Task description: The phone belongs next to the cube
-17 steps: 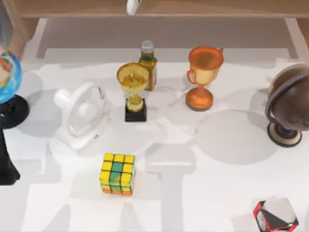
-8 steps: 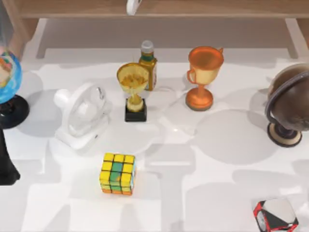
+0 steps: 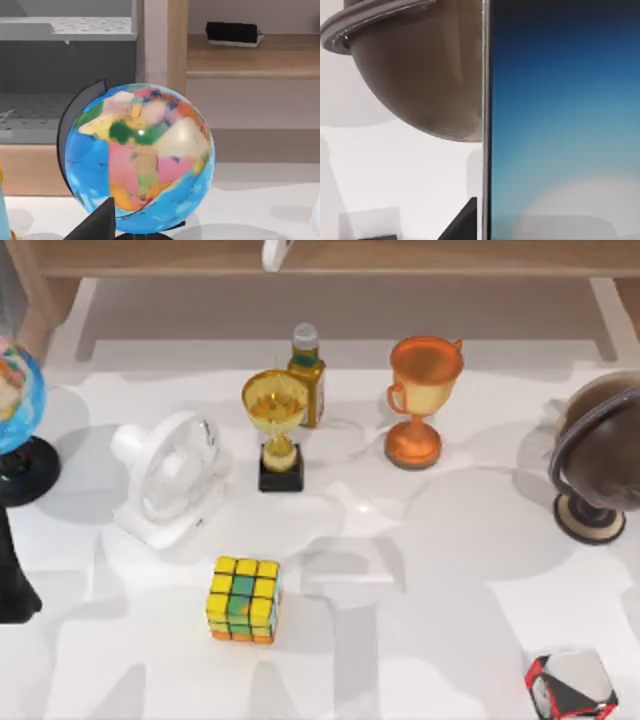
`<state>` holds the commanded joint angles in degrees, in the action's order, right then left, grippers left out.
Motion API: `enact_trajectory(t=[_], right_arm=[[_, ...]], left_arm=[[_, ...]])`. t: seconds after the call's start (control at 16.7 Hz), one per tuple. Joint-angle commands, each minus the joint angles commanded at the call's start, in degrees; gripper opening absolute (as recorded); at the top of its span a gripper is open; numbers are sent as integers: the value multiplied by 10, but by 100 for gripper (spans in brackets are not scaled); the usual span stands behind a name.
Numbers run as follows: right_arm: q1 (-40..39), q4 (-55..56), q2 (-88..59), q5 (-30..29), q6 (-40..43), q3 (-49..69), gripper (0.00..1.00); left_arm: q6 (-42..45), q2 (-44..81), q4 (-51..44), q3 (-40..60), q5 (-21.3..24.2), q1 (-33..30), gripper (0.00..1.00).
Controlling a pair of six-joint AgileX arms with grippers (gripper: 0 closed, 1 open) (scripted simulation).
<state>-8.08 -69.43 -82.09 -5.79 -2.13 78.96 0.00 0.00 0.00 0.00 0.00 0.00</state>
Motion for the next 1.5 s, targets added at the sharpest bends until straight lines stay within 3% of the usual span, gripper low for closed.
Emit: enact_trajectory(t=[0.42, 0.78, 1.08, 1.5], right_arm=[[-191, 0, -119, 14, -182, 82, 0], [-300, 31, -232, 35, -331, 94, 0], [-345, 53, -297, 49, -408, 88, 0], [-352, 55, -310, 52, -420, 86, 0]], left_arm=[[0, 0, 0, 0, 0, 0, 100], [0, 0, 0, 0, 0, 0, 100], [0, 0, 0, 0, 0, 0, 100], [0, 0, 0, 0, 0, 0, 100]])
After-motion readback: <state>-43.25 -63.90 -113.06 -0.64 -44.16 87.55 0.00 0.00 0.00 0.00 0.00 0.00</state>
